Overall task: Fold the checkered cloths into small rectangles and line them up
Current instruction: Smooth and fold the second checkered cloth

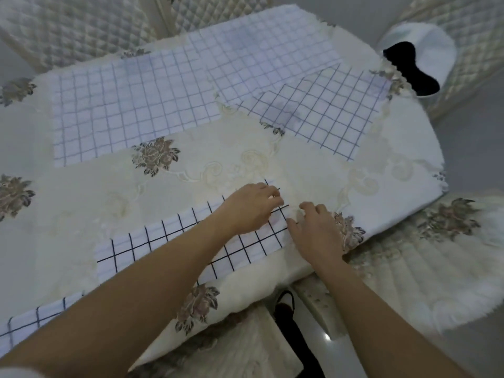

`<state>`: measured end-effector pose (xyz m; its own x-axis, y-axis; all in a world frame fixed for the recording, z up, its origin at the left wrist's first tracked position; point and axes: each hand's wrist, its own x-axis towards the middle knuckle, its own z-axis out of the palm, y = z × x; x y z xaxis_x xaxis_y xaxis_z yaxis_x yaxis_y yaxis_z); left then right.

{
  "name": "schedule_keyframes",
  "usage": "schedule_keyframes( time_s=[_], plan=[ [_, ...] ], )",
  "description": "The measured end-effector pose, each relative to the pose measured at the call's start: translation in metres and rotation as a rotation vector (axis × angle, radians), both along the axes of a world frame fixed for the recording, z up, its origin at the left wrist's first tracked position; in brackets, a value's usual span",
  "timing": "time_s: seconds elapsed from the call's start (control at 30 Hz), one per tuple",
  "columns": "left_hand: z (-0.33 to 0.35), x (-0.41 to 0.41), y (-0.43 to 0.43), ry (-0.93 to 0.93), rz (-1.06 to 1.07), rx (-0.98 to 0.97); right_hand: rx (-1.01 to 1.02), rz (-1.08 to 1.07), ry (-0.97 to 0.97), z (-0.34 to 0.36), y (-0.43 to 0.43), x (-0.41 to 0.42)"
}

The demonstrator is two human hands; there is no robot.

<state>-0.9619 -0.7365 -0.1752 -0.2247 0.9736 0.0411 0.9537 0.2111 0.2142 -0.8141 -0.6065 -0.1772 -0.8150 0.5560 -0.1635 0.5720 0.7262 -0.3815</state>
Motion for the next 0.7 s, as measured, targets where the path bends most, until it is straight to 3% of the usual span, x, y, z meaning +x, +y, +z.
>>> schedule_keyframes(
  time_s=[0.3, 0.5, 0.7],
  plan=[
    [-0.002, -0.02, 0.054, 0.037, -0.197, -0.173, -0.041, -0.105, -0.074, -0.003, 0.002, -0.012],
    [0.0, -0.023, 0.056, 0.016, -0.18, -0.217, -0.194, -0.167, -0.144, -0.004, 0.007, -0.02],
    [0.005, -0.027, 0.06, -0.004, -0.198, -0.258, -0.253, -0.083, -0.102, -0.002, 0.011, -0.021]
  ],
)
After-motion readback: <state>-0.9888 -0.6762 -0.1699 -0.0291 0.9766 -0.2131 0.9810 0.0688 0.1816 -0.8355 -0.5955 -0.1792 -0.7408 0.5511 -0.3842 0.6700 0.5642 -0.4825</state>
